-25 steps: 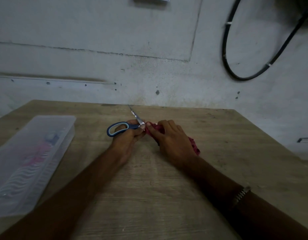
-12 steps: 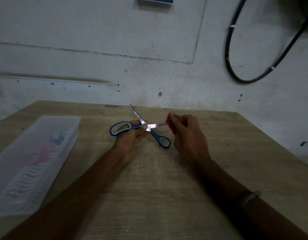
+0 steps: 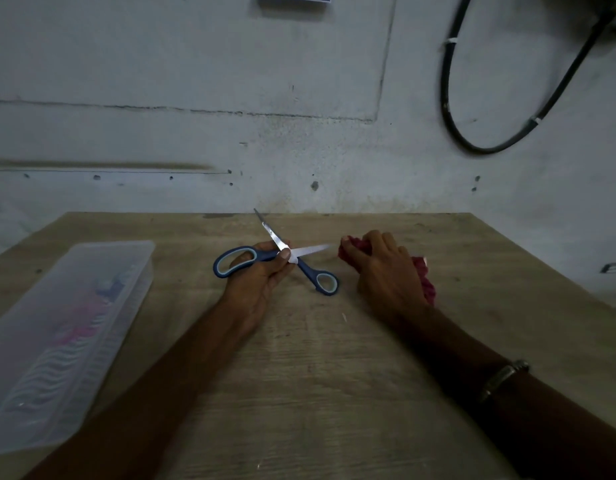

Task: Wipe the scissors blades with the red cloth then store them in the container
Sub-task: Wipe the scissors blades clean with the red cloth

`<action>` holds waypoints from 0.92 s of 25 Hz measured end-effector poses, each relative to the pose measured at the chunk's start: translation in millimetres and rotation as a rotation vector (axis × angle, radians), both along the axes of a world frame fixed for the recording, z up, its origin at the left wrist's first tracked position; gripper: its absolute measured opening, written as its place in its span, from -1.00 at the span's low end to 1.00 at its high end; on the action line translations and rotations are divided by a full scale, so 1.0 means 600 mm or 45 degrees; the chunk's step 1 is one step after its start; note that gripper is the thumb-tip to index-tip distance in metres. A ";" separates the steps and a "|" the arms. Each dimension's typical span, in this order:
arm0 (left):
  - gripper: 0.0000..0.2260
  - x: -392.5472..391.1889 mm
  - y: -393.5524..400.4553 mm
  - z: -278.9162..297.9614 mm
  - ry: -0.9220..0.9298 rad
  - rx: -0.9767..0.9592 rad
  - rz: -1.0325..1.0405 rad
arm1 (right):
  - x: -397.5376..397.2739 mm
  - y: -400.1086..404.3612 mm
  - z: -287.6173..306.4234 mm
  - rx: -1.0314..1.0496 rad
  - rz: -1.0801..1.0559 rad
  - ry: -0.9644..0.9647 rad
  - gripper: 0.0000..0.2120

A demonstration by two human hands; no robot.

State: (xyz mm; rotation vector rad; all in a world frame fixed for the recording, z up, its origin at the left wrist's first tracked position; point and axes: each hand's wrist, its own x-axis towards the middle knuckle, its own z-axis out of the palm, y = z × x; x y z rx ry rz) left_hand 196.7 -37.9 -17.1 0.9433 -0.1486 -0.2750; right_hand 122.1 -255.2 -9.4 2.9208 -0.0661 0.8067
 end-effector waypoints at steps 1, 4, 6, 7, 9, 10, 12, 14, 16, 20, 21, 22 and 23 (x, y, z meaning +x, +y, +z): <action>-0.79 0.000 -0.001 0.001 0.018 -0.011 -0.002 | -0.003 0.004 0.003 0.051 -0.005 -0.077 -0.36; -0.81 -0.002 -0.006 0.005 0.026 -0.007 -0.037 | -0.013 0.041 0.012 0.116 0.198 -0.164 -0.36; -0.79 -0.005 -0.007 0.004 0.014 0.019 -0.055 | -0.010 0.067 0.006 -0.026 0.353 -0.081 -0.31; -0.78 -0.005 -0.007 0.004 0.007 0.032 -0.054 | -0.006 0.071 0.001 -0.096 0.368 -0.053 -0.30; -0.78 -0.006 -0.006 0.004 -0.007 0.034 -0.028 | 0.001 0.060 -0.002 -0.161 0.339 -0.038 -0.30; -0.79 -0.006 -0.004 0.004 0.001 0.026 -0.008 | 0.002 0.050 -0.001 -0.163 0.316 -0.026 -0.33; -0.84 -0.004 -0.001 0.005 0.039 0.007 0.019 | -0.002 0.028 0.002 -0.087 0.256 -0.017 -0.44; -0.87 -0.004 0.000 0.005 0.032 0.000 0.004 | -0.007 0.018 0.007 0.078 0.213 -0.083 -0.49; -0.86 -0.004 -0.001 0.006 -0.004 0.037 -0.027 | -0.007 0.031 0.011 0.192 0.257 -0.168 -0.50; -0.82 -0.009 -0.008 0.006 -0.041 0.088 -0.040 | 0.005 0.062 0.003 0.139 0.429 -0.089 -0.47; -0.80 -0.007 -0.008 0.005 -0.034 0.092 -0.021 | 0.008 0.059 0.000 0.114 0.433 -0.061 -0.47; -0.78 -0.006 -0.008 0.004 -0.026 0.094 -0.008 | 0.009 0.052 -0.001 0.105 0.434 -0.047 -0.48; -0.76 -0.003 -0.007 0.001 -0.025 0.105 0.000 | 0.008 0.045 -0.001 0.112 0.442 -0.046 -0.52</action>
